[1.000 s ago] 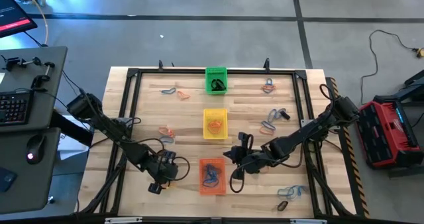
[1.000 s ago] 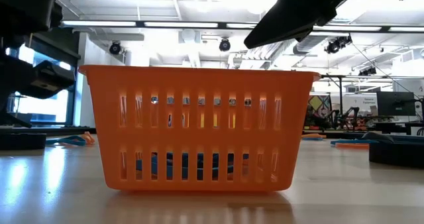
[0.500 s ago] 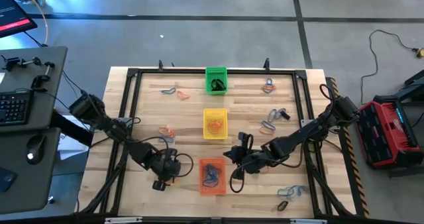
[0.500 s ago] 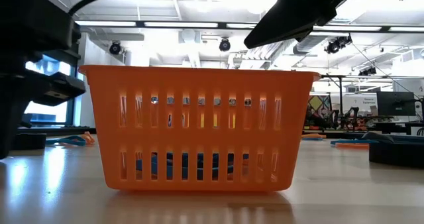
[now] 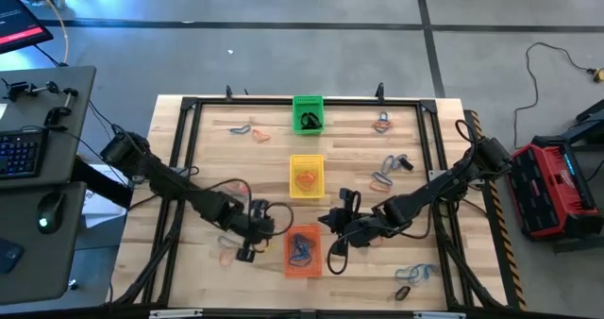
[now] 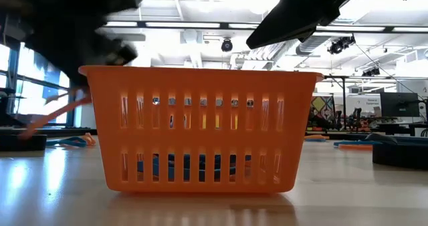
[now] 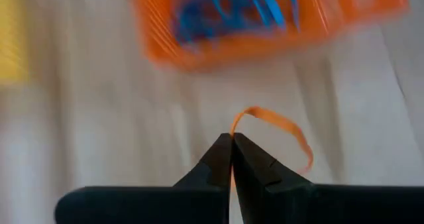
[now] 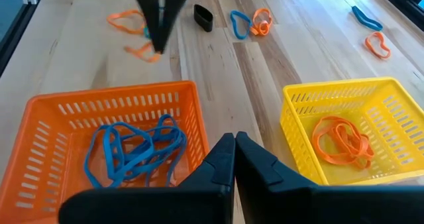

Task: Sort rubber bands into baskets
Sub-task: Put the orange rubber band into the yellow bin

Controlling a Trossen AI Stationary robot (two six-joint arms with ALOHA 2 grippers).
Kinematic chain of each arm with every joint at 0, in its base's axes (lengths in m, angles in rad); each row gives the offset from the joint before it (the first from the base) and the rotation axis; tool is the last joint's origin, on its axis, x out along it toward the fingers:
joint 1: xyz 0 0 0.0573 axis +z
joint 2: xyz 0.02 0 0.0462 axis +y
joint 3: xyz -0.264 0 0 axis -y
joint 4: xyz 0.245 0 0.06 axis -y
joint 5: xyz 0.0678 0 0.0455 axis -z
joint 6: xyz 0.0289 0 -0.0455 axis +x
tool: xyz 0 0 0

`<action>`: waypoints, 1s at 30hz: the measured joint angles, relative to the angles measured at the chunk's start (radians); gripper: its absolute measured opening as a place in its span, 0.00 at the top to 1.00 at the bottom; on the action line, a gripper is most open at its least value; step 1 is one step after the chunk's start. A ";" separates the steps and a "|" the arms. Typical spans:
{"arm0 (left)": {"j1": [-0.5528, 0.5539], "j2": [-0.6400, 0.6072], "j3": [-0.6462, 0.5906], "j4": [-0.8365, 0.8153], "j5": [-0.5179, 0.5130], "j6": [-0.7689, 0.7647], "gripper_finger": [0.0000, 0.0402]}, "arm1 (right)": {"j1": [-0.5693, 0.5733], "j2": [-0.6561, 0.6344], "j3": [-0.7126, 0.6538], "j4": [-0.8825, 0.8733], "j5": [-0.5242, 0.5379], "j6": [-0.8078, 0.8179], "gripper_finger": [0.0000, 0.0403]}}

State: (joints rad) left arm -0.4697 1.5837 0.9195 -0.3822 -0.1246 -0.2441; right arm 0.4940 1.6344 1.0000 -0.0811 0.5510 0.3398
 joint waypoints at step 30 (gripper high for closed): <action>0.494 0.125 0.120 0.266 -0.071 0.282 1.00 | 0.080 0.000 0.000 -0.011 0.142 0.021 1.00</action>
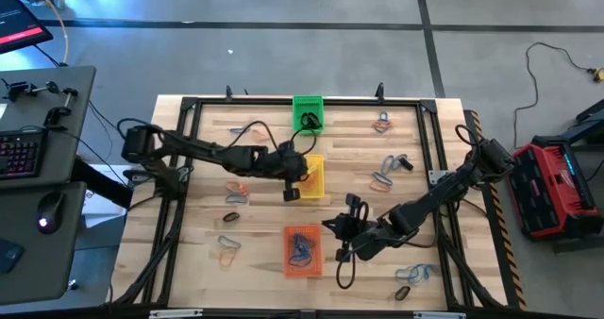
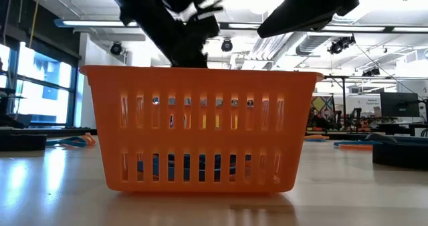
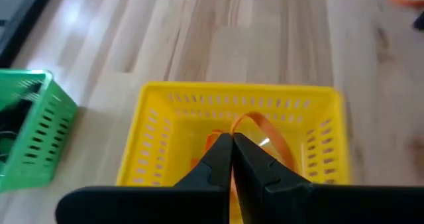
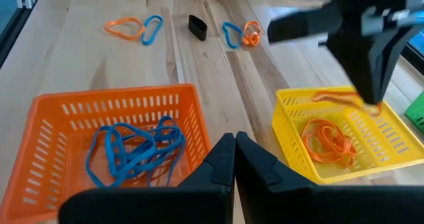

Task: Sort rubber bands into baskets
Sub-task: Put the orange rubber band into the yellow bin

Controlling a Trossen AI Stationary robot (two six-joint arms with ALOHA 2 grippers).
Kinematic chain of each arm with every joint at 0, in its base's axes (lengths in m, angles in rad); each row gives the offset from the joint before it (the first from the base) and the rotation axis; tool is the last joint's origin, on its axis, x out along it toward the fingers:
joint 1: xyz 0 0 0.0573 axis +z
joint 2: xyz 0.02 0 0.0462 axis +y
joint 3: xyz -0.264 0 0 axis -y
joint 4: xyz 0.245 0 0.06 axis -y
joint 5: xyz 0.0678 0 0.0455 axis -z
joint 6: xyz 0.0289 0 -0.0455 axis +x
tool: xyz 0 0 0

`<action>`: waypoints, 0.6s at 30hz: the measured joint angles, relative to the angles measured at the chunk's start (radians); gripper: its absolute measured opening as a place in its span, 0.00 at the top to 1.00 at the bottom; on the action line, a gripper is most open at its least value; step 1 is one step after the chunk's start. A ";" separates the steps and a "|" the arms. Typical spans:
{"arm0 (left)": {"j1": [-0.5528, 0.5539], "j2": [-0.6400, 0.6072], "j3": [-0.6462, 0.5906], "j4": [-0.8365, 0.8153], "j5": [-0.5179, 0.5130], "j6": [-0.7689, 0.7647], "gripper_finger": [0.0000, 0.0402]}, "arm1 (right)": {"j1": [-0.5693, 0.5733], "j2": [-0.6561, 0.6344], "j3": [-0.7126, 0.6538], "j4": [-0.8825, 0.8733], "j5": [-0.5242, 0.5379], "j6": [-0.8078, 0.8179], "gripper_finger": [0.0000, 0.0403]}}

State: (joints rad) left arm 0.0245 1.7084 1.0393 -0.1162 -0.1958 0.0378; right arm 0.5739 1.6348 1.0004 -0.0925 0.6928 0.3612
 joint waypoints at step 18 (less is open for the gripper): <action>0.042 0.079 -0.001 0.091 0.058 -0.001 1.00 | 0.000 0.000 0.000 0.000 0.003 -0.001 1.00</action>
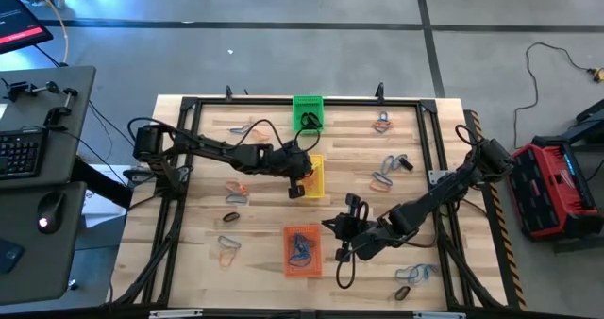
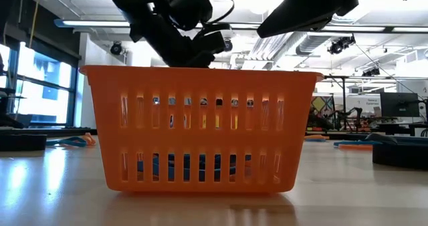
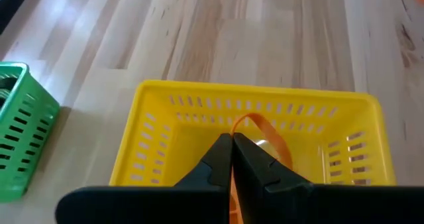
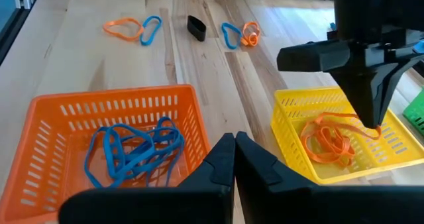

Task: Sort rubber bands into baskets
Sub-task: Put the orange rubber band into the yellow bin

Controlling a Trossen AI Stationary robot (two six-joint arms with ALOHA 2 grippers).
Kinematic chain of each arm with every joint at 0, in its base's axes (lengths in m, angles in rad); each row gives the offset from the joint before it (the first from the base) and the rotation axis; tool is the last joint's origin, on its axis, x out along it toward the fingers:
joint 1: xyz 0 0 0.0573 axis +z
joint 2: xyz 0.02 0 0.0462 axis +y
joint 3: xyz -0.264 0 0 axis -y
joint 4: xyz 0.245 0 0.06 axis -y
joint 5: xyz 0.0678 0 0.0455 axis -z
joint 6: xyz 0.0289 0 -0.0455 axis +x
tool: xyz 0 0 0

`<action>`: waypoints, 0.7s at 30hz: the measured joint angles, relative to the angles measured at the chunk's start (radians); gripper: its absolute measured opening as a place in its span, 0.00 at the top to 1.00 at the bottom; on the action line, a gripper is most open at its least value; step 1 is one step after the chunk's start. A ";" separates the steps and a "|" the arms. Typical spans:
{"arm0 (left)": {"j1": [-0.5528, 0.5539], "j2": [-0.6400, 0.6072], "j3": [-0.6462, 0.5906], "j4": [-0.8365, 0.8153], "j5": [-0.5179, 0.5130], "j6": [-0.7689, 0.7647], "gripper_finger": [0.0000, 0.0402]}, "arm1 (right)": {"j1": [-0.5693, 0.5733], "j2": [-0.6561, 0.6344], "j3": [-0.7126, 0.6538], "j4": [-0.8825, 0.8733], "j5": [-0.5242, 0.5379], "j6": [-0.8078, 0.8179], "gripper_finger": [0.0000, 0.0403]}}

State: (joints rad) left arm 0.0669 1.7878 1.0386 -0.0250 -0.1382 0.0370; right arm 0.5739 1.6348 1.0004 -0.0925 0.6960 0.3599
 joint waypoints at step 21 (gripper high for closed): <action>-0.001 0.008 0.018 -0.074 0.028 0.048 1.00 | 0.000 0.000 0.000 0.000 0.000 -0.001 1.00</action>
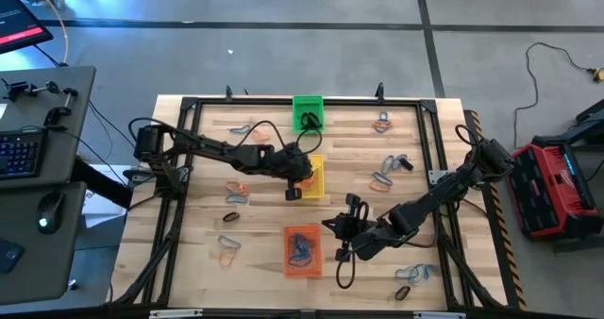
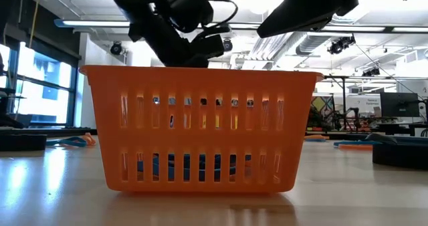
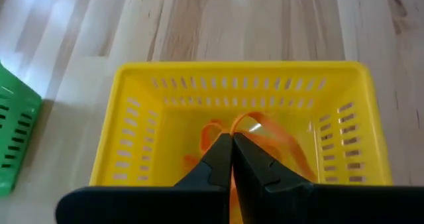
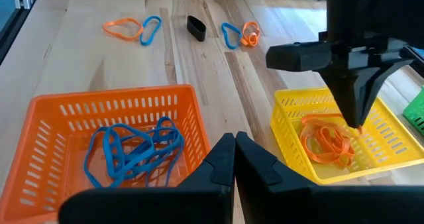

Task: Sort rubber bands into baskets
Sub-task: Put the orange rubber band into the yellow bin, then put the blue rubber band into the orange bin

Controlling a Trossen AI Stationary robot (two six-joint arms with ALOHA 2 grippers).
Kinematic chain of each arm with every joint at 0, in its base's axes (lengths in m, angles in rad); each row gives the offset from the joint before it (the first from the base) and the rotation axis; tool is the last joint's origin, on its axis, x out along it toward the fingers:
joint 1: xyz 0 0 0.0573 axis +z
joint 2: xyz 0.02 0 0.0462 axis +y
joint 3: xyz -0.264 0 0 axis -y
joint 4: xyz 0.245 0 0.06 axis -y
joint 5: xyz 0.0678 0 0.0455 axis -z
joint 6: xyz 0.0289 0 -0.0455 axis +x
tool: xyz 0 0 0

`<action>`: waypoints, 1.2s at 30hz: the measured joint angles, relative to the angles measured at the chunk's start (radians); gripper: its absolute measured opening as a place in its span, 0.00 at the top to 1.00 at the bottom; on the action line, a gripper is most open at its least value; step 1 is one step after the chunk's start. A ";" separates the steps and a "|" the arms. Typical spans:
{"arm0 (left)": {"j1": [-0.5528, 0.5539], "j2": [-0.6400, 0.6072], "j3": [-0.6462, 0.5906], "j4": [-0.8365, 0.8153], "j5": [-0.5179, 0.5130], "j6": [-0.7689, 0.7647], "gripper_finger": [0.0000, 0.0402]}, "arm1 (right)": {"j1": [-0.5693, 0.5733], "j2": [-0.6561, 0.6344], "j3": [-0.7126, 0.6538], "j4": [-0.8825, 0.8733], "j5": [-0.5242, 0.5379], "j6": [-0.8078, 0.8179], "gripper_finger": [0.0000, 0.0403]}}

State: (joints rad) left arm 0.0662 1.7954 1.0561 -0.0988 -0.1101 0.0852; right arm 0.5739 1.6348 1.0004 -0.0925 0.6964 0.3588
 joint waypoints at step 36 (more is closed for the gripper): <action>-0.103 0.105 0.235 -0.284 -0.093 0.074 0.73 | 0.000 0.000 -0.001 0.000 0.001 0.002 1.00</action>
State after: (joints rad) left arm -0.0370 1.8999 1.2912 -0.3828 -0.2035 0.1593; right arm 0.5735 1.6348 0.9993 -0.0929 0.6979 0.3611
